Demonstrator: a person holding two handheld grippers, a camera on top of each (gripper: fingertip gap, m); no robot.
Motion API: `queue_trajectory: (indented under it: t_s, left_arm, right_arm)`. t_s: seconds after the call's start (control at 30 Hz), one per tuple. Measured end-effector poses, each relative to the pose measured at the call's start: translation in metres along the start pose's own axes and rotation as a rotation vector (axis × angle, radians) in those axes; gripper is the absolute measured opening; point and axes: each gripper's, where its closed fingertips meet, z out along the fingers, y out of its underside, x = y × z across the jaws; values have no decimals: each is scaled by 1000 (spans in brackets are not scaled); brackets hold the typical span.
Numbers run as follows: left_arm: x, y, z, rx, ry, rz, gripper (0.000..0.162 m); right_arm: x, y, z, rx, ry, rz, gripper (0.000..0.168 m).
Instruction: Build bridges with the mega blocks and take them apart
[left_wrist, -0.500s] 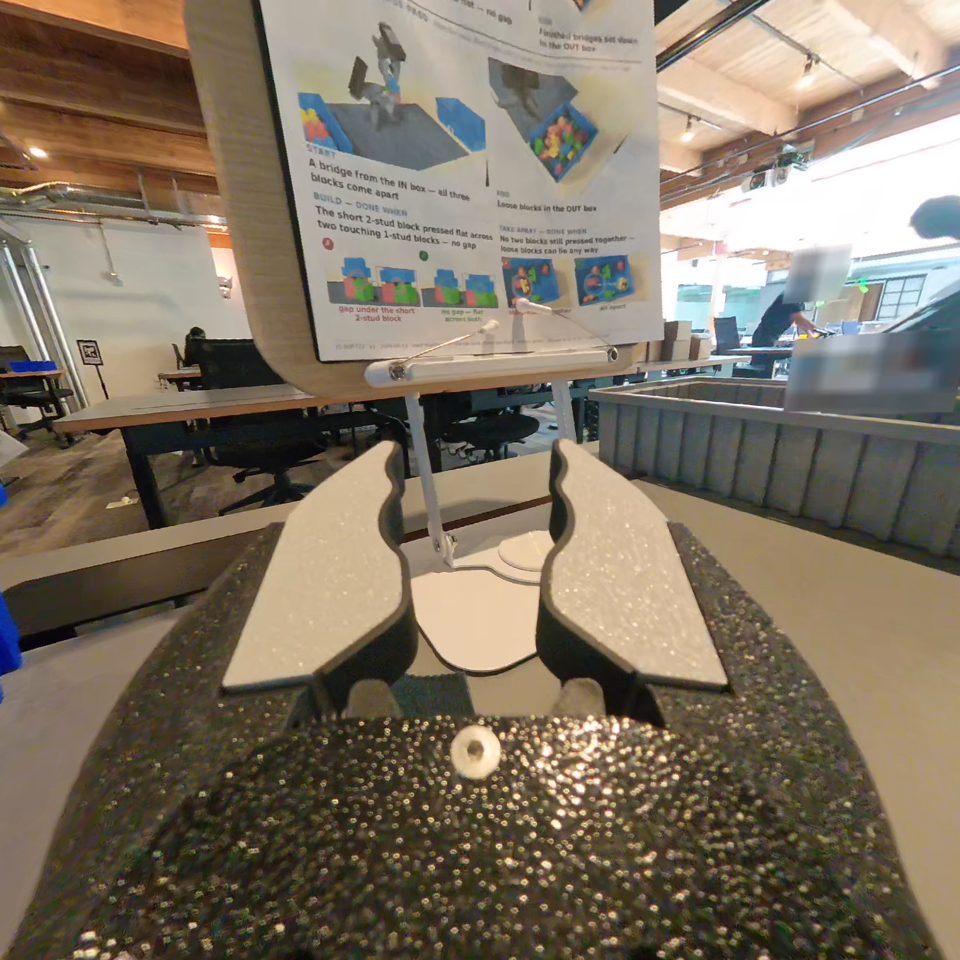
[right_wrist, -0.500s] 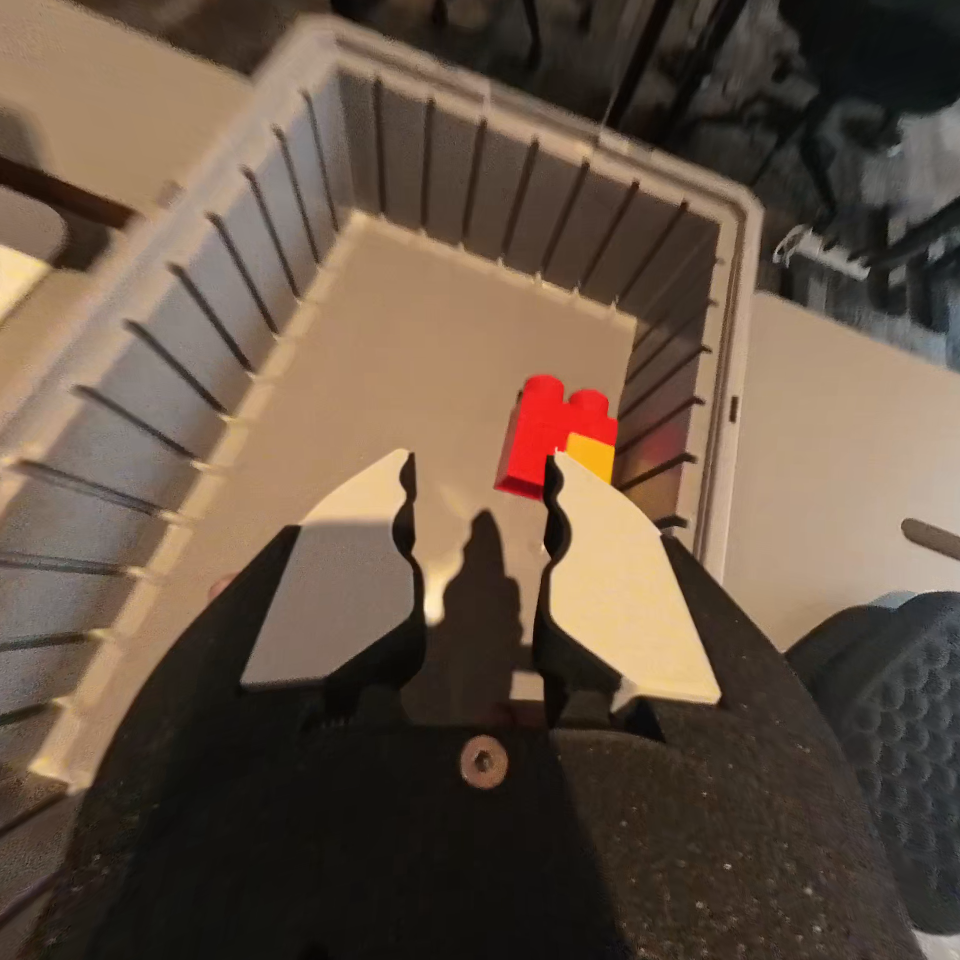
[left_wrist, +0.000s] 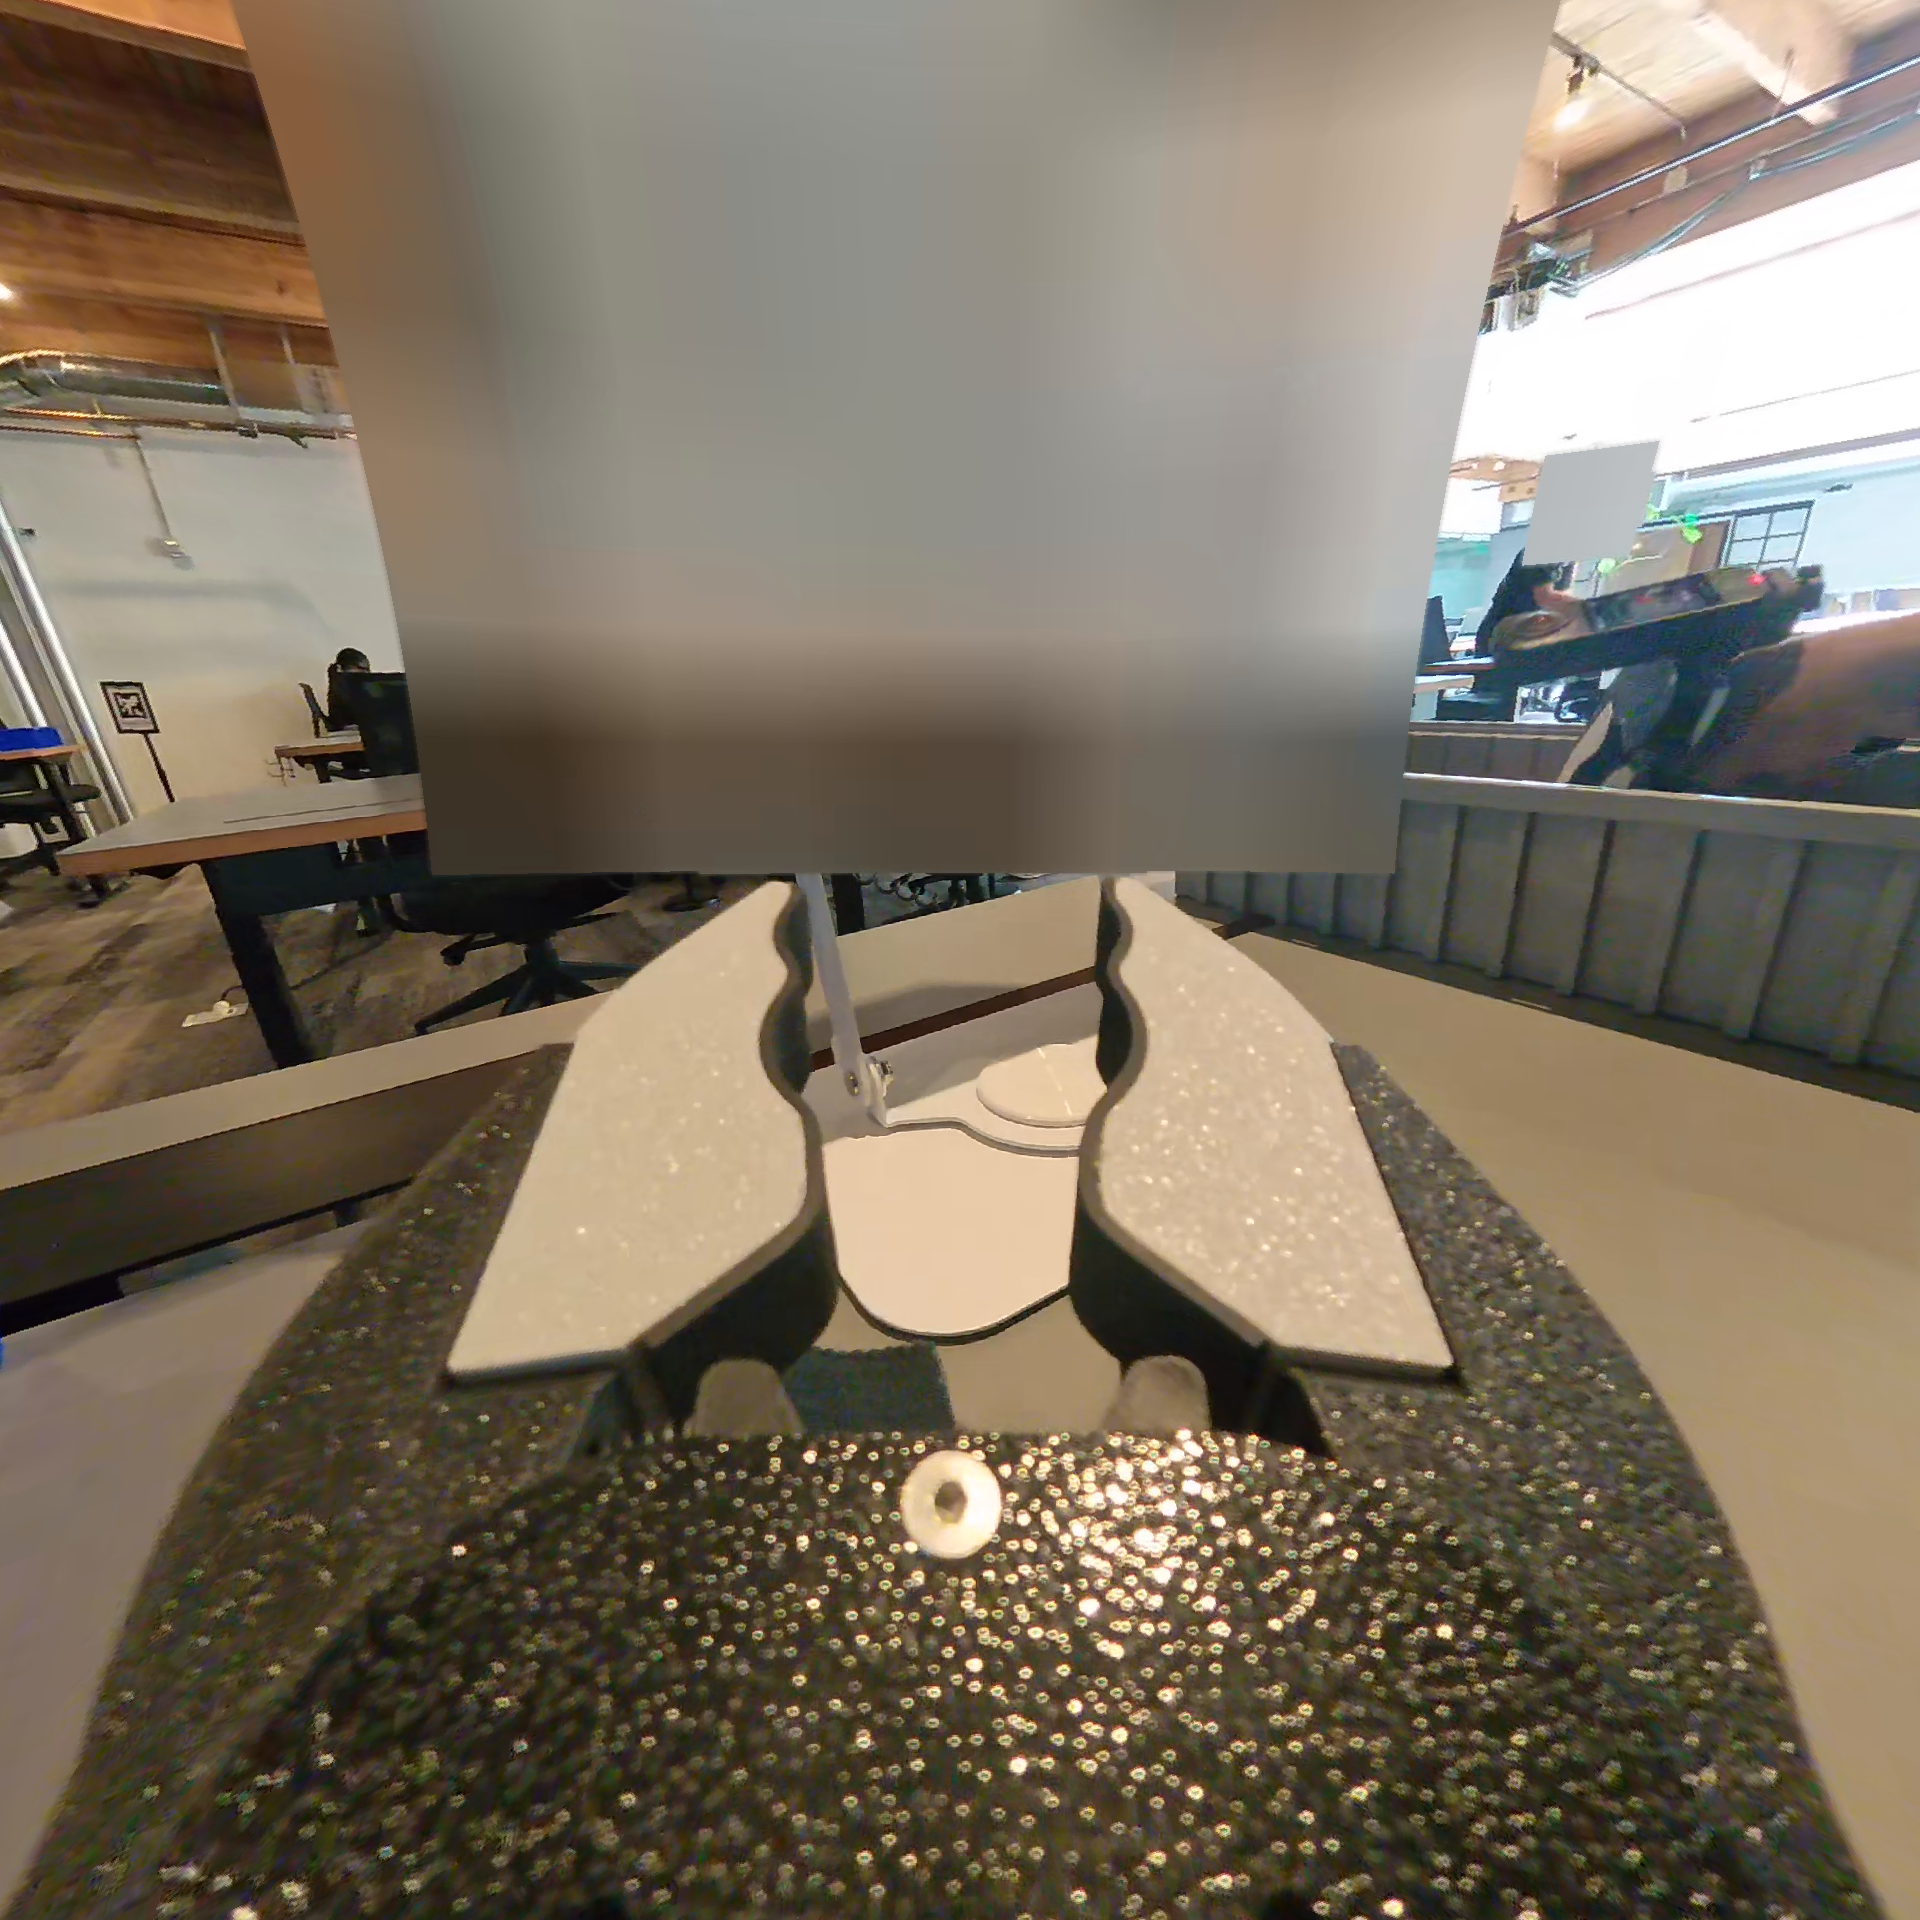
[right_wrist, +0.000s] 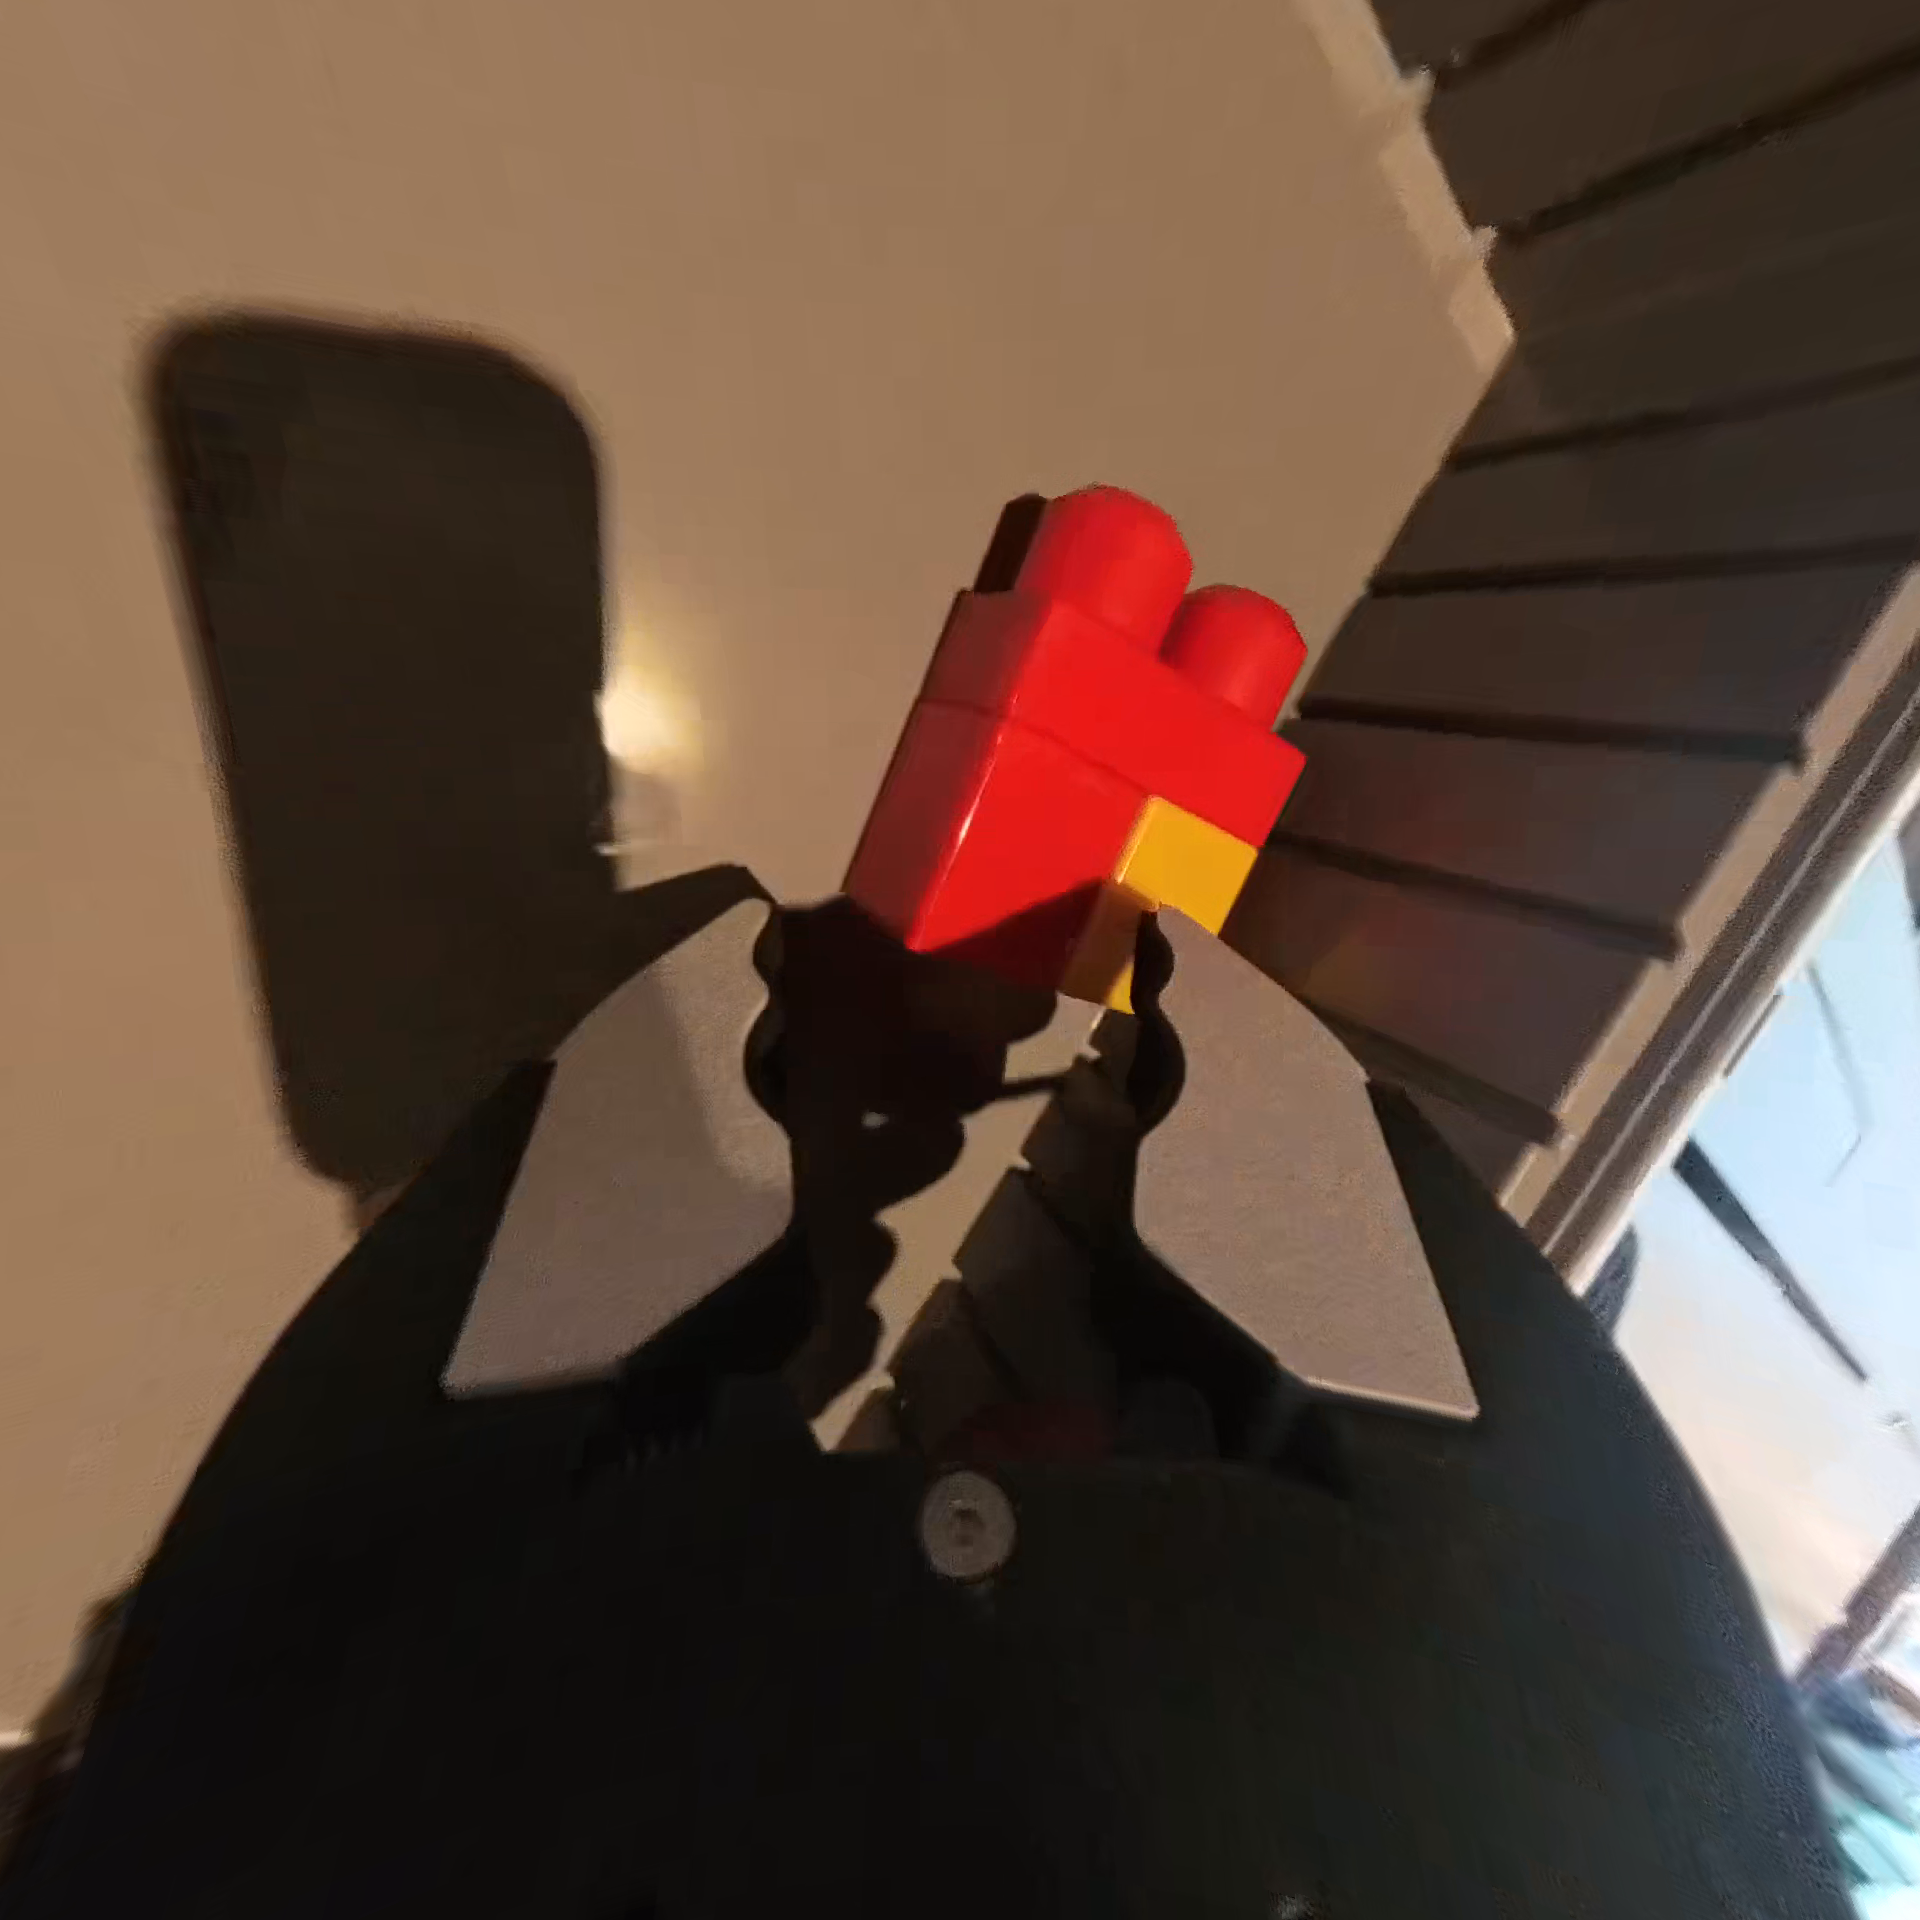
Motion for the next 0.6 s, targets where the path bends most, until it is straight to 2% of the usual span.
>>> queue_trajectory:
  t_s: [0.1, 0.2, 0.3, 0.4, 0.5, 0.6]
  left_arm:
    - [2, 0, 1, -1, 11, -3, 52]
    - [5, 0, 1, -3, 22, 0, 52]
    - [8, 1, 2, -5, 29, 5, 52]
    - [10, 1, 2, -8, 32, 13, 52]
    - [10, 1, 1, -7, 28, 13, 51]
    - [9, 0, 1, -6, 24, 10, 51]
  right_arm:
    - [-24, -5, -15, 32, -52, -81, 59]
    - [-37, -13, -36, 112, -111, -66, 52]
    - [-20, -20, -44, 172, -84, 57, 75]
    - [-28, -19, -39, 183, -241, 133, 97]
    - [-28, -12, -32, 191, -279, 85, 92]
    - [-23, 5, -23, 134, -227, 46, 87]
